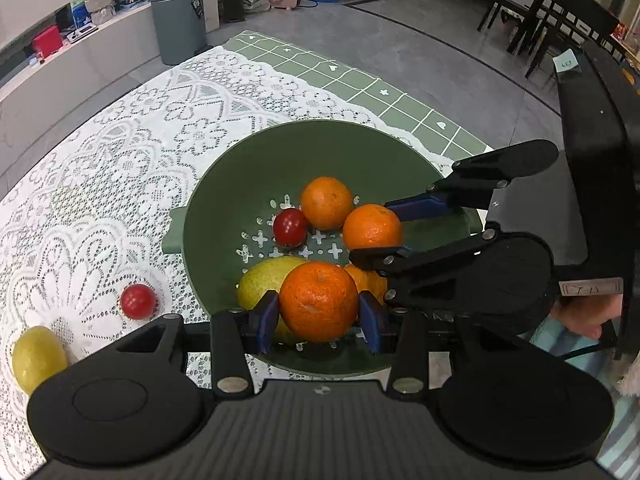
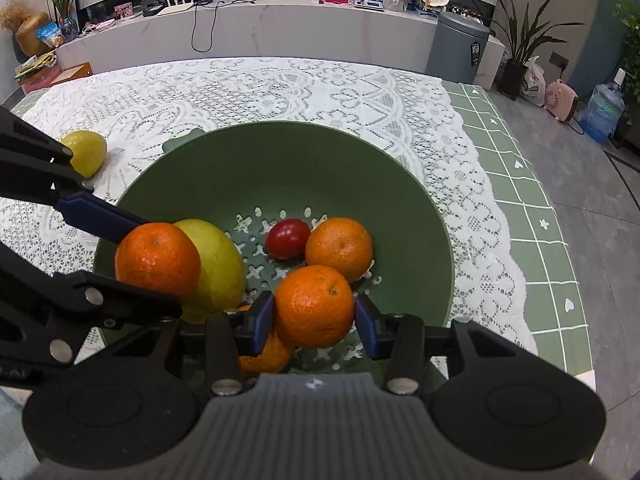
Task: Organize fruits
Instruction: 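Lower the orange into the colander and open the left tool while the right tool releases its orange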
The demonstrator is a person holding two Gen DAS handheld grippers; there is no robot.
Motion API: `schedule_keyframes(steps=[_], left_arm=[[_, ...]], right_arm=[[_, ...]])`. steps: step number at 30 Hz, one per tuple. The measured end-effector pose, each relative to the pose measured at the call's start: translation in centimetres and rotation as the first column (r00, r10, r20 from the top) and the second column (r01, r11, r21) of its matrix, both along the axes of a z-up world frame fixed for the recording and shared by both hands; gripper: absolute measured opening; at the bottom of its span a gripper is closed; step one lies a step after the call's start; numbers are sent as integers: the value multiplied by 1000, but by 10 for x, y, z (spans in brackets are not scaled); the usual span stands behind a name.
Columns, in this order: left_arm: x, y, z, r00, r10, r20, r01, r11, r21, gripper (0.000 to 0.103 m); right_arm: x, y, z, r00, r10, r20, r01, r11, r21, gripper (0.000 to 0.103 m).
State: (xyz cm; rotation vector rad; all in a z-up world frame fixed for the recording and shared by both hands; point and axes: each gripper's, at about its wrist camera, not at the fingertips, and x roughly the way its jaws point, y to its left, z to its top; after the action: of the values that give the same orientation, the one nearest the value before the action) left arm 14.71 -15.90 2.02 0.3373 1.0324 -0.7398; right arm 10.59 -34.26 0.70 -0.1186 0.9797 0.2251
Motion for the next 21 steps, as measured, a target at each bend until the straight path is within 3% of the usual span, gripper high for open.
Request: schedule_keyframes(steps=[8, 15, 17, 19, 21], left_arm=[[2, 0, 0, 1000, 17, 3, -17, 1000, -19, 48], [8, -2, 2, 999, 41, -5, -41, 998, -55, 48], [10, -5, 2, 999, 43, -6, -43, 997, -61, 48], [15, -9, 3, 999, 43, -12, -44, 997, -62, 48], [18, -14, 3, 999, 44, -3, -44, 998, -50, 48]], right_arm=[[-6, -11, 7, 999, -43, 28, 41, 997, 64, 43], [-14, -32, 20, 987, -130, 90, 112, 977, 183, 43], [-15, -37, 22, 982, -160, 97, 138, 969, 205, 45], [-14, -43, 23, 975, -196, 101, 170, 960, 220, 55], [-12, -48, 22, 971, -220, 95, 191, 950, 246, 53]])
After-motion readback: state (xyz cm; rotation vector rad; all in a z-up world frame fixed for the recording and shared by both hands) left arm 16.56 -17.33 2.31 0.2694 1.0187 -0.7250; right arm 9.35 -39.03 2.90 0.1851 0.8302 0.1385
